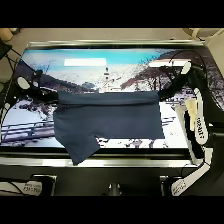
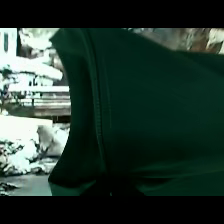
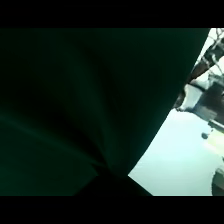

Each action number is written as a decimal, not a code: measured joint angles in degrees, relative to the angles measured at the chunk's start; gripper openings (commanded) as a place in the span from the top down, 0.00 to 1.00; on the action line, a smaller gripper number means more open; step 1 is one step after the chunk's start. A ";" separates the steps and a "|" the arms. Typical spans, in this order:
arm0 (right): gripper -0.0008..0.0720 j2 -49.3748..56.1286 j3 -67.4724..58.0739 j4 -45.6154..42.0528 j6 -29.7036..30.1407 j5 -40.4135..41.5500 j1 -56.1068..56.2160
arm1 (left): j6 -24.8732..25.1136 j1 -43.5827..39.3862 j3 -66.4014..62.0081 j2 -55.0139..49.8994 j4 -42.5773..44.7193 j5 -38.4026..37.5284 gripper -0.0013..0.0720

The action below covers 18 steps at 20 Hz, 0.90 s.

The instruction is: Fold the shirts.

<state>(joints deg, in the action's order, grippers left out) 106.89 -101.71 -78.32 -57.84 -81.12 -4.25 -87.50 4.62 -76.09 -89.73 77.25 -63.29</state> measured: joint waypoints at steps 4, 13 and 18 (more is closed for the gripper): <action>0.97 0.31 4.13 0.39 0.33 -2.10 0.00 | -1.07 -0.26 4.83 0.02 -0.07 -2.03 0.95; 0.22 -2.01 6.05 2.82 -0.37 -5.03 -0.96 | -2.97 1.68 2.03 0.39 -0.83 -7.78 0.29; 0.38 -9.01 9.01 1.70 0.37 -10.95 -8.57 | -1.97 6.73 2.40 6.34 -1.38 -14.80 0.31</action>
<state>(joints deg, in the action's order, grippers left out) 97.89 -92.71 -76.62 -57.47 -92.07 -12.82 -89.47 11.35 -73.69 -83.40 75.88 -78.08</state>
